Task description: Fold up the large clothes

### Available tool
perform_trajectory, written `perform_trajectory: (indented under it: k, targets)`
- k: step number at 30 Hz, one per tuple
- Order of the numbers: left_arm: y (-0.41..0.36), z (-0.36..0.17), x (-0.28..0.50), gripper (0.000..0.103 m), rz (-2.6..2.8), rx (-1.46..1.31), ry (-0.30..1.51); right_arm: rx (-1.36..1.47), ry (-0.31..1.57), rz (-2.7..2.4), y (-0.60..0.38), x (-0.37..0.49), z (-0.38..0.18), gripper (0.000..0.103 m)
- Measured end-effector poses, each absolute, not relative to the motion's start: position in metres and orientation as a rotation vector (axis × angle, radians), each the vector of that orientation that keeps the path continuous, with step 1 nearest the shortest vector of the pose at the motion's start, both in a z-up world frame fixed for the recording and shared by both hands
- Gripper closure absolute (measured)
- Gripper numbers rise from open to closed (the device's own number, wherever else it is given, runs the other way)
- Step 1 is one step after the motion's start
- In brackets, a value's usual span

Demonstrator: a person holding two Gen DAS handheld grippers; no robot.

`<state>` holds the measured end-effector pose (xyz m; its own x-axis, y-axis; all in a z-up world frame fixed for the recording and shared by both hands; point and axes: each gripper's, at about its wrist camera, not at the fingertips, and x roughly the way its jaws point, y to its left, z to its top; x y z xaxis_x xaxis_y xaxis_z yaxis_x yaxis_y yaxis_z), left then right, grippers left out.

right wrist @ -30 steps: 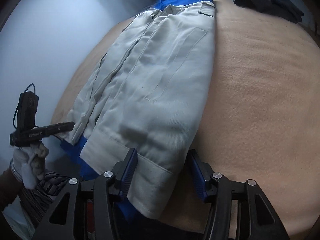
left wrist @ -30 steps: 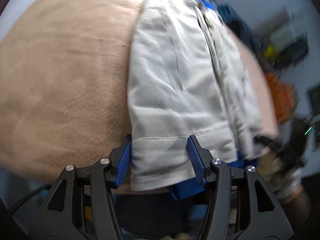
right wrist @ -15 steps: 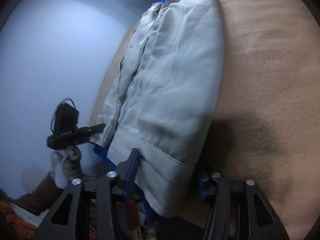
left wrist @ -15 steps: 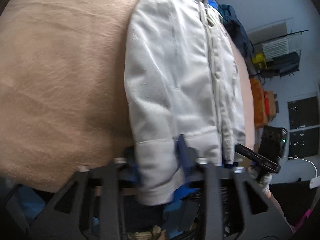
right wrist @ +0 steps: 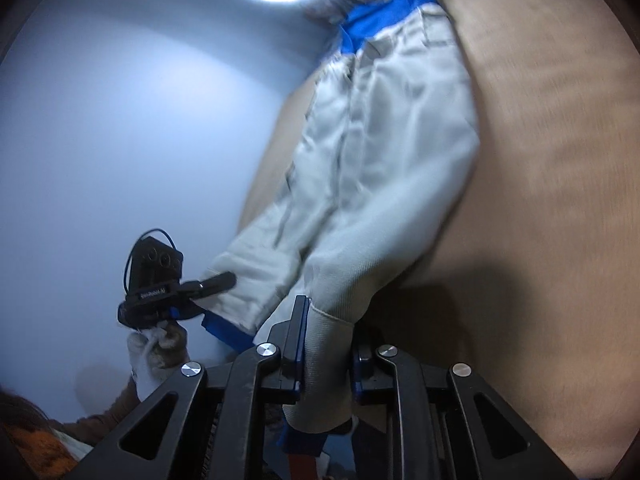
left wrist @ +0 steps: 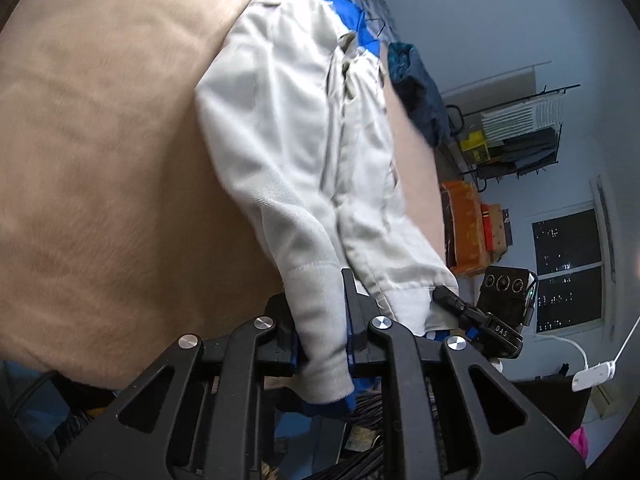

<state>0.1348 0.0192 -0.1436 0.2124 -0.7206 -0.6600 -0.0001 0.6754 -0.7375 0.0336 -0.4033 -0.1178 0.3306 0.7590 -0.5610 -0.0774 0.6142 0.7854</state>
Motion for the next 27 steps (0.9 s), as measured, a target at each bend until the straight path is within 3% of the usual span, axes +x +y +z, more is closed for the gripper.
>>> perform_trajectory:
  k: [7,13,27]
  targets:
    - [0.015,-0.118,0.178,0.090,-0.501,-0.671,1.225,0.727,1.076,0.526,-0.413,0.081,-0.096,0.088]
    - [0.010,-0.127,0.230,0.090,-0.434,-0.709,1.219,0.663,1.092,0.456,-0.416,0.133,-0.094,0.088]
    - [-0.006,-0.190,0.300,0.090,-0.305,-0.708,1.303,0.735,1.211,0.281,-0.420,0.213,-0.162,0.088]
